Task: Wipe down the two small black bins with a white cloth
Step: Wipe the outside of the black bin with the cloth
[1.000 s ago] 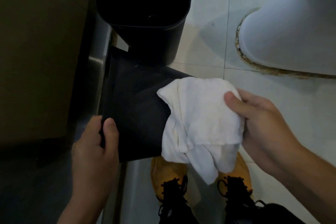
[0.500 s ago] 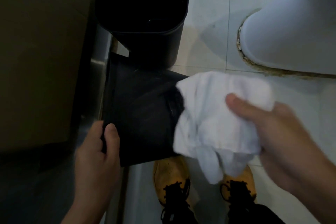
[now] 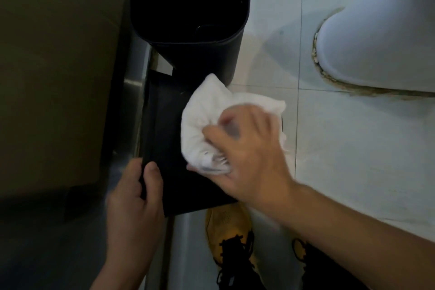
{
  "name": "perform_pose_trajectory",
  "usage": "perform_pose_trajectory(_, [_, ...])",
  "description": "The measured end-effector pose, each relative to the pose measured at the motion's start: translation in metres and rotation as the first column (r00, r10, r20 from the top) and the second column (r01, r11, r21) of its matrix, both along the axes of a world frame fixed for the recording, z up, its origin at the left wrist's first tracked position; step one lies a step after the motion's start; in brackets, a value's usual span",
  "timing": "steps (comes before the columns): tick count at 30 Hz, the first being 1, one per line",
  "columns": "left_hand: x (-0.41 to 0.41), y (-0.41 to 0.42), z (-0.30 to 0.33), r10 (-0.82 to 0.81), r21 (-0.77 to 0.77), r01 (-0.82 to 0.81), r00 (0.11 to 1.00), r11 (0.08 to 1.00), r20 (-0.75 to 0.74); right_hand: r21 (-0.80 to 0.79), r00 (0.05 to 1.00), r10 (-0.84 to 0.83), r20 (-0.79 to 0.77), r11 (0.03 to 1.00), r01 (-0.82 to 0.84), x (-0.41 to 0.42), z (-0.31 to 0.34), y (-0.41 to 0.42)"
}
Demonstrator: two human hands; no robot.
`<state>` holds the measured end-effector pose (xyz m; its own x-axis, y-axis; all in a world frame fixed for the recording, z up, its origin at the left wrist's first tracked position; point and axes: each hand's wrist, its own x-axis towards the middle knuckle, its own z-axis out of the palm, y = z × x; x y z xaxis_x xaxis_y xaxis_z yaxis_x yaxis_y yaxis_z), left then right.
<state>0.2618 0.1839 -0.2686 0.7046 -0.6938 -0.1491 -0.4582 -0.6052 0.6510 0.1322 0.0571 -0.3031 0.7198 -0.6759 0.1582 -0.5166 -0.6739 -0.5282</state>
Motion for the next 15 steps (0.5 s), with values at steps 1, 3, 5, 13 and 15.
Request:
perform_pose_trajectory(1, [0.001, 0.000, 0.000, 0.006, -0.001, -0.006, 1.000, 1.000, -0.012, 0.033, 1.000, 0.008, -0.019, 0.999, -0.007, -0.003, -0.004, -0.004])
perform_pose_trajectory(3, [0.001, -0.001, 0.000, 0.018, -0.001, -0.018, 0.999, 1.000, -0.029, 0.167, 0.997, 0.070, -0.032, 0.984, -0.063, -0.010, -0.010, -0.011])
perform_pose_trajectory(5, [0.000, -0.001, -0.001, 0.008, -0.002, -0.008, 1.000, 1.000, -0.023, 0.222, 0.992, 0.129, -0.014, 0.967, -0.122, -0.013, -0.014, -0.014])
perform_pose_trajectory(13, [0.011, -0.016, 0.008, -0.004, -0.026, -0.004, 0.960, 1.000, -0.279, 0.071, 0.992, -0.044, 0.120, 0.997, 0.035, 0.018, -0.011, -0.002])
perform_pose_trajectory(15, [0.014, -0.017, 0.008, -0.031, -0.051, 0.019, 0.970, 0.999, -0.241, 0.048, 0.989, -0.012, 0.144, 0.999, 0.005, 0.022, -0.007, 0.015])
